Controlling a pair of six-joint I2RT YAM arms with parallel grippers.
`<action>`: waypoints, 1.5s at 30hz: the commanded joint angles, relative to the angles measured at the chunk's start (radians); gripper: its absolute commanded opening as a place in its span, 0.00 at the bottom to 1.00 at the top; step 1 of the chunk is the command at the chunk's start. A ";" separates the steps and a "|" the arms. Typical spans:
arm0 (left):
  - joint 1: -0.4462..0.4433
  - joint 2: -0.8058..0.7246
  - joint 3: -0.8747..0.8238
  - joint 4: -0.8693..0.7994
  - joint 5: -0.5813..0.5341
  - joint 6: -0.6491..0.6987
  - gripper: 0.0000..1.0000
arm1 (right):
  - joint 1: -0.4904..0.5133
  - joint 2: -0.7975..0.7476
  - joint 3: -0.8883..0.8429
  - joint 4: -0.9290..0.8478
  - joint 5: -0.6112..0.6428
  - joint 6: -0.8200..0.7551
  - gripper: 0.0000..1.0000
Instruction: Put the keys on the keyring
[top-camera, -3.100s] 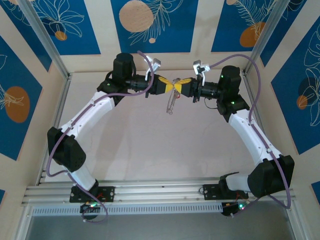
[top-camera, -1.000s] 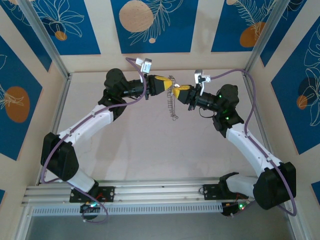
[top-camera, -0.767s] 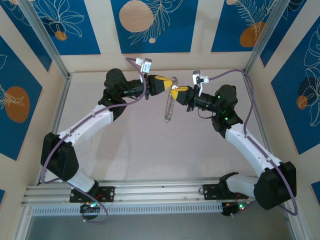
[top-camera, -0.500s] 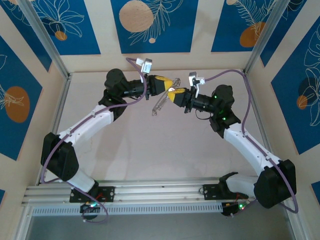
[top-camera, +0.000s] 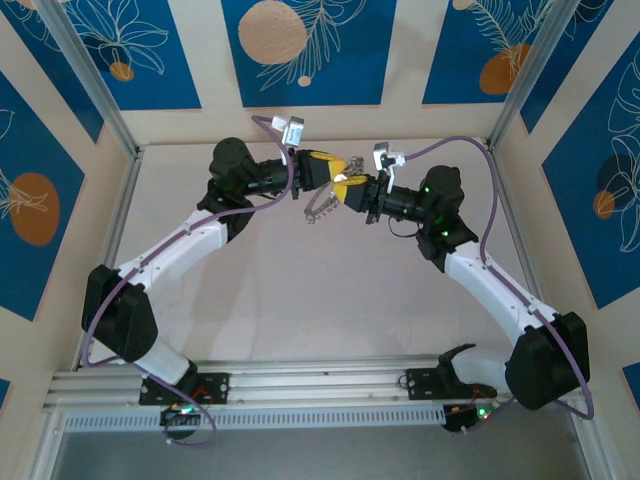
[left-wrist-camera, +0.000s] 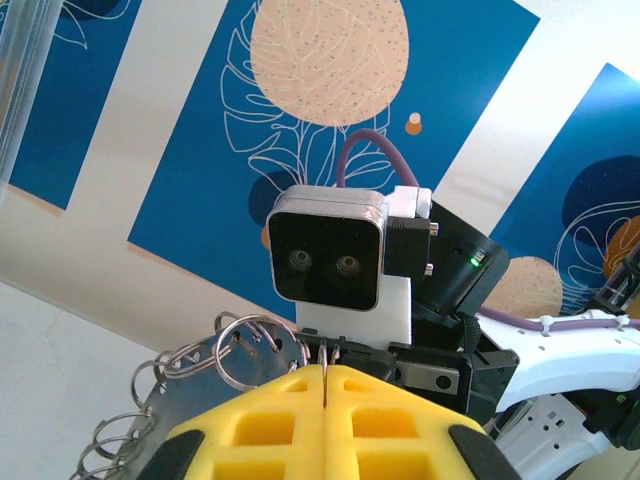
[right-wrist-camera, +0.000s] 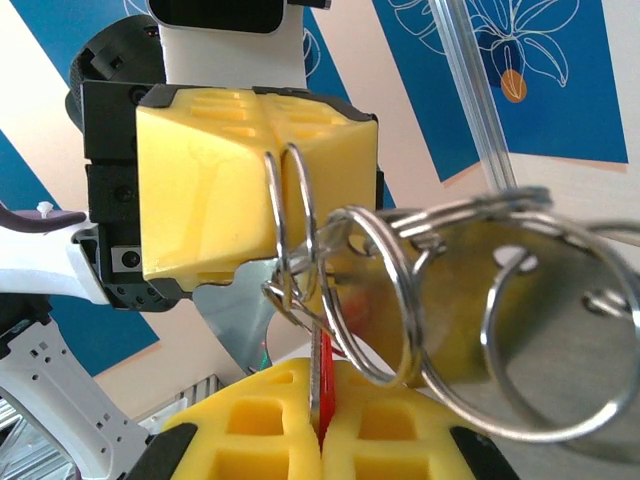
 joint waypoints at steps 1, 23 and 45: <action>-0.020 -0.034 -0.005 0.078 -0.011 -0.004 0.00 | 0.010 0.012 0.027 -0.008 0.007 0.009 0.00; -0.023 -0.045 -0.097 0.232 -0.135 -0.112 0.00 | -0.079 -0.207 -0.040 -0.012 0.149 0.091 0.46; -0.032 -0.041 -0.130 0.317 -0.174 -0.191 0.00 | -0.067 0.002 0.061 0.228 0.120 0.277 0.34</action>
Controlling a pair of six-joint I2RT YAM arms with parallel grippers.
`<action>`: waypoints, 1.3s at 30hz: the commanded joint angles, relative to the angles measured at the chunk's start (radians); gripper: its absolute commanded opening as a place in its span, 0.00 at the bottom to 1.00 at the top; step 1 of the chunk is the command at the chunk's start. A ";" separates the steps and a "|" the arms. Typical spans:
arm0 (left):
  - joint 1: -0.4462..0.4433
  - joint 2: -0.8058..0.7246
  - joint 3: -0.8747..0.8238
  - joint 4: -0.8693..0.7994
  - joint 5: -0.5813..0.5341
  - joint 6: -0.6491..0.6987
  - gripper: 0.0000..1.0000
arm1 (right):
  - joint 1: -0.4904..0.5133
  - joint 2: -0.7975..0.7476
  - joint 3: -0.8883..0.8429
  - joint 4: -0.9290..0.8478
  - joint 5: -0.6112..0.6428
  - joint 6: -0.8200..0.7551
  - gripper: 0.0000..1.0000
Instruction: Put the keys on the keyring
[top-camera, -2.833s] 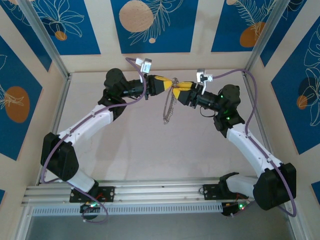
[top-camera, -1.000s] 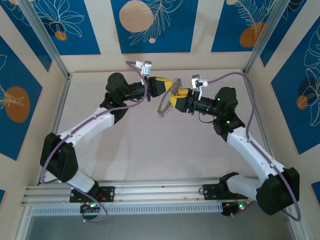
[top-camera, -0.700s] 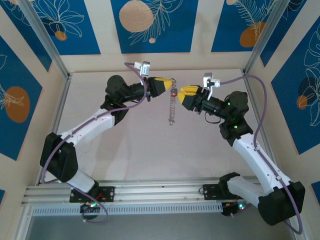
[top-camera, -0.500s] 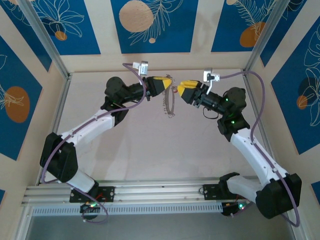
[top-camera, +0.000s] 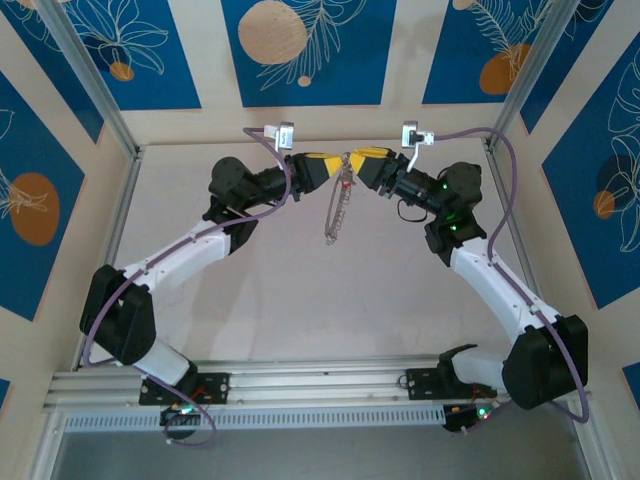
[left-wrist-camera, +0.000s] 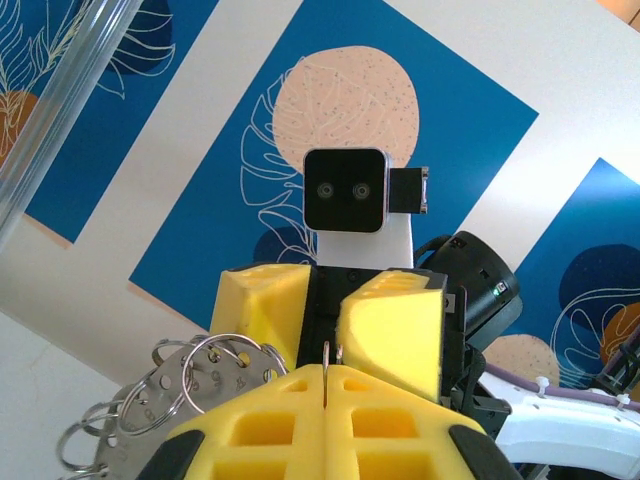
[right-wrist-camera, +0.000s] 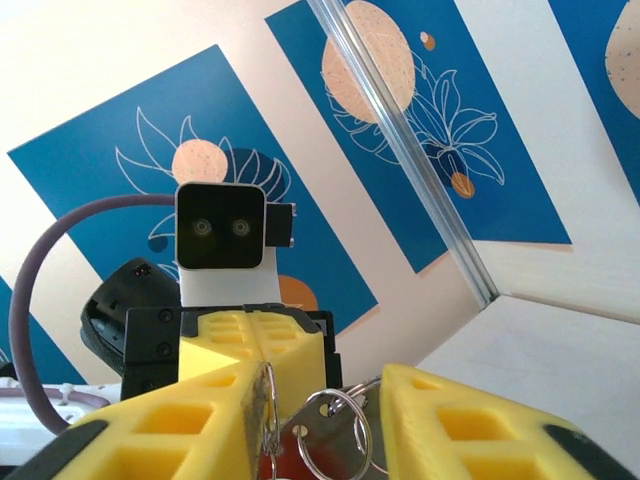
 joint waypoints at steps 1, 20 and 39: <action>-0.010 -0.025 0.001 0.076 -0.016 -0.008 0.00 | 0.011 -0.001 0.024 0.046 -0.002 0.011 0.32; -0.009 -0.015 0.005 0.074 -0.011 -0.005 0.00 | 0.022 -0.073 -0.035 0.019 0.016 -0.022 0.35; -0.010 -0.020 0.009 0.073 -0.006 -0.005 0.00 | 0.045 -0.028 -0.018 0.023 0.015 -0.027 0.33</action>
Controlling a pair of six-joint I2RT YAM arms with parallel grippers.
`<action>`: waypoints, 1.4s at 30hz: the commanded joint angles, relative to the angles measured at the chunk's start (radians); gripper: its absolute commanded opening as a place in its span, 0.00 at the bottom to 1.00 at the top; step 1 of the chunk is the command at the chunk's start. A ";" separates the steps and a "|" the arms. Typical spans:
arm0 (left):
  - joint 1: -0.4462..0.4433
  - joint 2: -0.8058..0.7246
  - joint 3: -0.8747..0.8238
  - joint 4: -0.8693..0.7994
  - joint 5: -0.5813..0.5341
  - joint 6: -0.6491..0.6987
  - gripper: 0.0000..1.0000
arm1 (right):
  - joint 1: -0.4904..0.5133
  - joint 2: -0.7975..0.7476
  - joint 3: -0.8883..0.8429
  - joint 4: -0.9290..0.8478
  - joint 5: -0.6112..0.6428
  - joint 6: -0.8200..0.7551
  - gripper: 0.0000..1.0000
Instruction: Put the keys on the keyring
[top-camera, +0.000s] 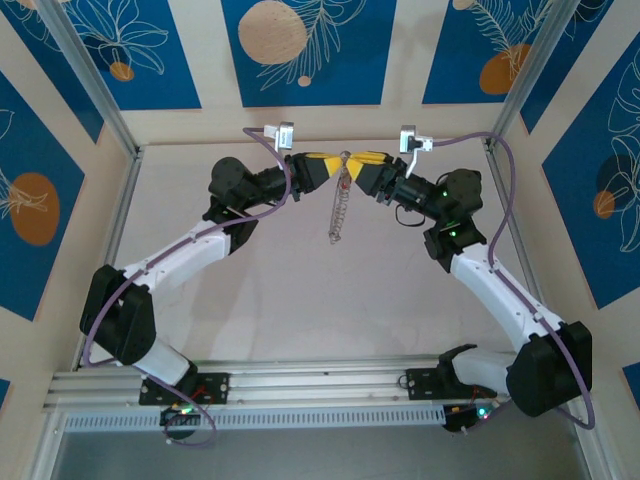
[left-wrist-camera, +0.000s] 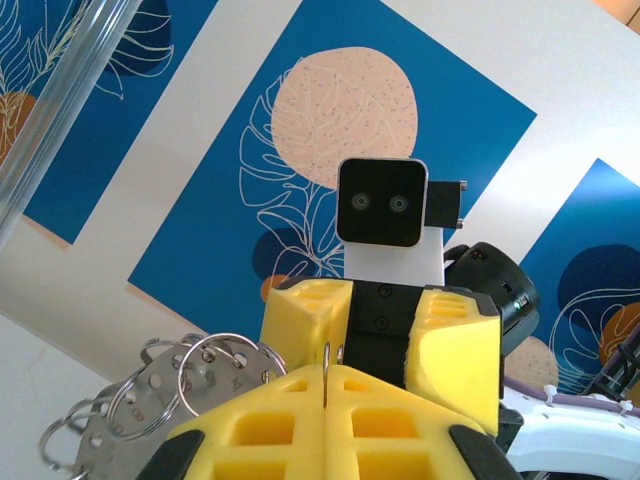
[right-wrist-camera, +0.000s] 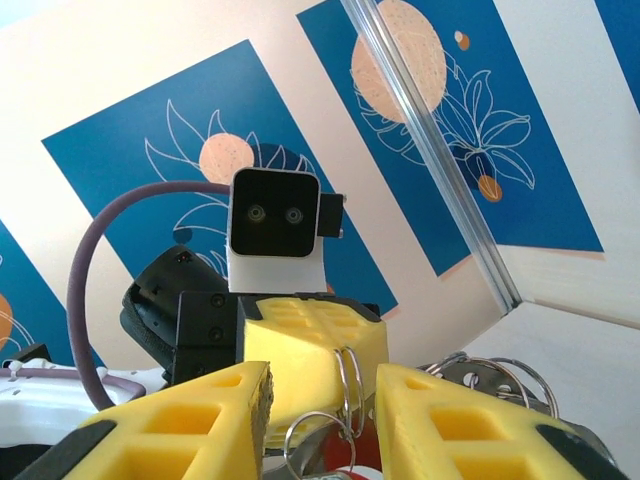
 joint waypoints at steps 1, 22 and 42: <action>-0.011 -0.020 0.009 0.069 -0.005 -0.005 0.00 | 0.008 0.010 0.008 0.007 0.014 -0.019 0.33; -0.010 -0.023 0.015 0.060 0.031 0.016 0.00 | 0.005 0.035 0.042 -0.063 -0.023 -0.050 0.00; 0.004 -0.176 0.083 -0.657 -0.055 0.530 0.49 | -0.156 0.071 0.111 -0.265 -0.295 -0.142 0.00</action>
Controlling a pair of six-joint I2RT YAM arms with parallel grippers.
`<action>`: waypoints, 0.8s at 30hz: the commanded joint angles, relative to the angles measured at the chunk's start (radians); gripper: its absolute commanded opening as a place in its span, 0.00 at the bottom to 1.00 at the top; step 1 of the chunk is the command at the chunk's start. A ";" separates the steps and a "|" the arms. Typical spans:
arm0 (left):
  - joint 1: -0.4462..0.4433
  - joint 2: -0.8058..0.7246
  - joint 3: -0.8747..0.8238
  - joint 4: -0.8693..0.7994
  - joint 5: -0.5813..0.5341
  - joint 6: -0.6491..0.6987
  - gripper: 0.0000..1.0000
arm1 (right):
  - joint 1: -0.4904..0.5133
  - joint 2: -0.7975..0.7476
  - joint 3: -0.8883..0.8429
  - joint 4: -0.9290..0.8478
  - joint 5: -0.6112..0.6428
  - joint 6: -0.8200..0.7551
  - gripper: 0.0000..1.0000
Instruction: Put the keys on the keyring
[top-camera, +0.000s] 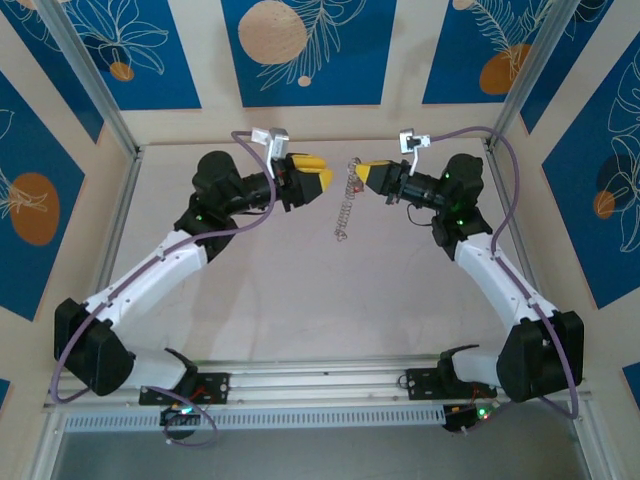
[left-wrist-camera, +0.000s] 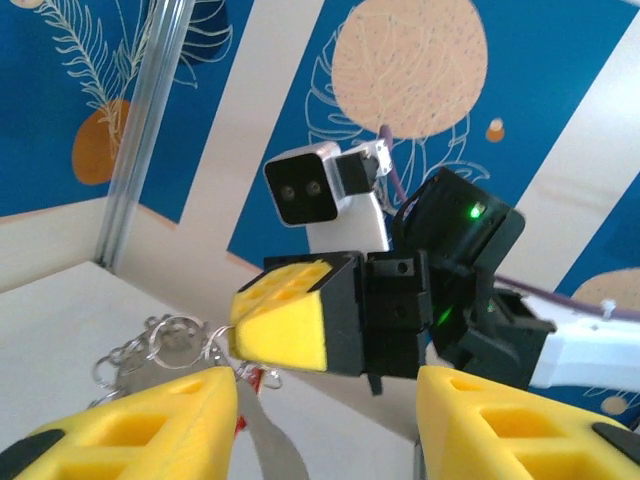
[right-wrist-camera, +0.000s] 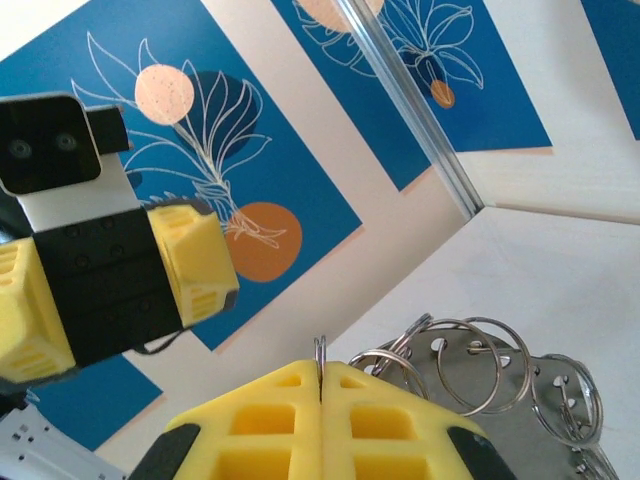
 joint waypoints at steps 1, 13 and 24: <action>0.013 0.015 0.059 -0.173 0.034 0.128 0.49 | -0.022 0.007 0.081 -0.077 -0.118 -0.083 0.00; 0.095 0.164 0.319 -0.512 0.317 0.338 0.59 | -0.042 0.072 0.337 -0.663 -0.317 -0.548 0.00; 0.099 0.272 0.506 -0.744 0.400 0.472 0.65 | -0.037 0.161 0.493 -0.913 -0.381 -0.716 0.00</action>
